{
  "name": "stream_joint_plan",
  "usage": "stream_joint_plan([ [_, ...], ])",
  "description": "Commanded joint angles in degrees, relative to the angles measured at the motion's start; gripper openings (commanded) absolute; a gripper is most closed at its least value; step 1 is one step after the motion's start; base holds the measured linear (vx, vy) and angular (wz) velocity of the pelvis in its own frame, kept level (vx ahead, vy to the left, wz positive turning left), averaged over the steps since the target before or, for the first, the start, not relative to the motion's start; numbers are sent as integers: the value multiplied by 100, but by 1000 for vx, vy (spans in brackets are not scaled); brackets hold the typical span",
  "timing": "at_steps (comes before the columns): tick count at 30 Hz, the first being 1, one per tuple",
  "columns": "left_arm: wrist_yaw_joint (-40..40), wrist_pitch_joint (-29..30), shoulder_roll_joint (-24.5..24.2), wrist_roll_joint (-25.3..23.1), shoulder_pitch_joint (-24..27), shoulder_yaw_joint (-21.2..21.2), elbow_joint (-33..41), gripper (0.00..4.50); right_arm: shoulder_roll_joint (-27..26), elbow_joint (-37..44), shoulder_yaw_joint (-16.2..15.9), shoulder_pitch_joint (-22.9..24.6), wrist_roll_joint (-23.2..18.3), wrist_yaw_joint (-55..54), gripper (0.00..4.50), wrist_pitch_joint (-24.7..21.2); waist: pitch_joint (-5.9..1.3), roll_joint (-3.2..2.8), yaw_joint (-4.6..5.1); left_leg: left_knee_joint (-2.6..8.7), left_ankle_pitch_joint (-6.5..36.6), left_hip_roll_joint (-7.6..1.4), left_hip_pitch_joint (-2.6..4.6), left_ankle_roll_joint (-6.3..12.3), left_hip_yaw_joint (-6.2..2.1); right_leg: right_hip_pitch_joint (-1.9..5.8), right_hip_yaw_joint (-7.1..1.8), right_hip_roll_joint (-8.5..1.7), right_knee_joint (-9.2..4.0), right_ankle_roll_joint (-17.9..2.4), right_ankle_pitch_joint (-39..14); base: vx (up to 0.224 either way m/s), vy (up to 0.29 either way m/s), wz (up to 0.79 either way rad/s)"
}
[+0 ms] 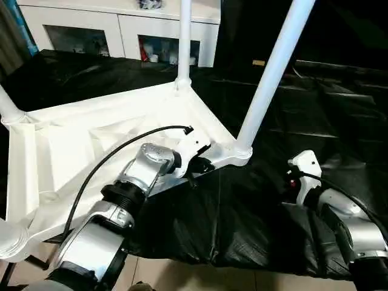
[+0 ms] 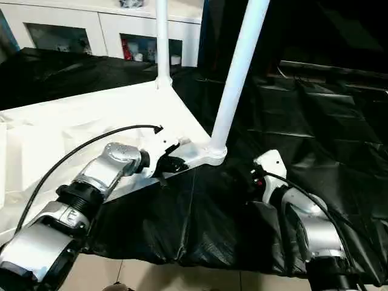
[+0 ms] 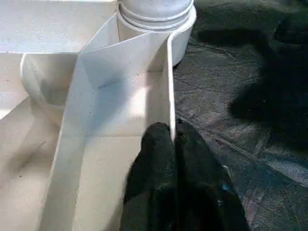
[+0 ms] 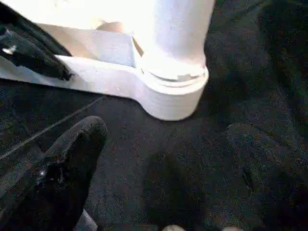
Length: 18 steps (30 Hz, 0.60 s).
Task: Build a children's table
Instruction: Rotate leg to tighten
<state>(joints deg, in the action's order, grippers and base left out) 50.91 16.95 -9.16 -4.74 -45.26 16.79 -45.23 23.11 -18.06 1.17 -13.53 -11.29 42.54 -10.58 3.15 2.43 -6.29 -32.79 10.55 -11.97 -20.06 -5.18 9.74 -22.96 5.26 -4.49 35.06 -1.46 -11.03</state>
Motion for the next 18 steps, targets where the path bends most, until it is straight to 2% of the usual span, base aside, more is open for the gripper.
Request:
stream_joint_plan([
  [1,182,-28,-138,-65,12,108,-137,3,37,-21,-60,-135,-24,90,450,-1,-391,56,-38,269,503,-96,-39,555,0,408,-294,-387,-397,-1148,-492,0,0,0],
  [4,375,-170,-219,12,59,77,-112,3,8,-117,-147,-267,-15,214,450,56,-385,65,-41,271,531,-98,-30,549,7,396,-294,-388,-408,-1135,-583,0,0,0],
  [5,401,-183,-229,20,67,76,-99,3,8,-120,-156,-275,-13,225,450,60,-388,51,-44,277,532,-103,-35,530,1,400,-295,-393,-398,-1139,-603,0,0,0],
  [6,646,-299,-346,123,169,47,74,3,5,-172,-248,-370,22,327,450,95,-385,69,-55,278,519,-109,-27,522,-1,392,-295,-398,-396,-1136,-608,0,0,0],
  [9,905,-371,-454,205,279,49,252,3,13,-235,-314,-440,84,387,450,134,-396,56,-46,282,470,-132,-30,497,-8,396,-302,-417,-357,-1194,-460,0,0,0],
  [11,1678,-592,-756,421,649,133,783,3,21,-447,-462,-609,244,502,450,269,-392,53,-38,288,479,-131,-32,476,-10,391,-301,-423,-353,-1208,-481,0,0,0],
  [12,1788,-551,-811,458,717,139,883,3,21,-481,-498,-643,265,538,450,290,-392,40,-18,290,479,-133,-43,439,2,388,-312,-420,-344,-1225,-451,0,0,0],
  [13,1813,-520,-824,468,732,139,906,3,22,-492,-509,-656,270,551,450,296,-392,17,-27,288,493,-132,-13,424,7,367,-316,-413,-341,-1245,-429,0,0,0],
  [14,1864,-574,-867,464,775,160,952,3,11,-521,-530,-692,267,591,450,304,-388,18,-13,284,532,-126,-17,449,16,368,-314,-390,-334,-1298,-374,0,0,0],
  [15,1949,-624,-926,473,839,175,1022,3,-15,-566,-552,-751,221,683,450,283,-382,-16,-27,294,588,-134,-7,435,7,366,-313,-397,-347,-1270,-422,0,0,0],
  [16,2012,-661,-978,485,898,180,1083,0,-41,-612,-583,-809,197,762,433,282,-390,-9,-21,297,595,-139,-5,426,4,372,-312,-403,-343,-1270,-423,0,0,0],
  [17,2072,-682,-1020,504,948,180,1142,0,-60,-699,-620,-890,184,842,416,310,-387,-28,-24,303,587,-140,-19,392,-5,385,-313,-404,-331,-1277,-396,0,0,0],
  [18,2100,-682,-1042,517,973,176,1172,0,-75,-762,-639,-943,179,883,416,332,-397,-14,-9,297,619,-141,-15,381,-2,383,-315,-405,-320,-1305,-353,0,0,0],
])
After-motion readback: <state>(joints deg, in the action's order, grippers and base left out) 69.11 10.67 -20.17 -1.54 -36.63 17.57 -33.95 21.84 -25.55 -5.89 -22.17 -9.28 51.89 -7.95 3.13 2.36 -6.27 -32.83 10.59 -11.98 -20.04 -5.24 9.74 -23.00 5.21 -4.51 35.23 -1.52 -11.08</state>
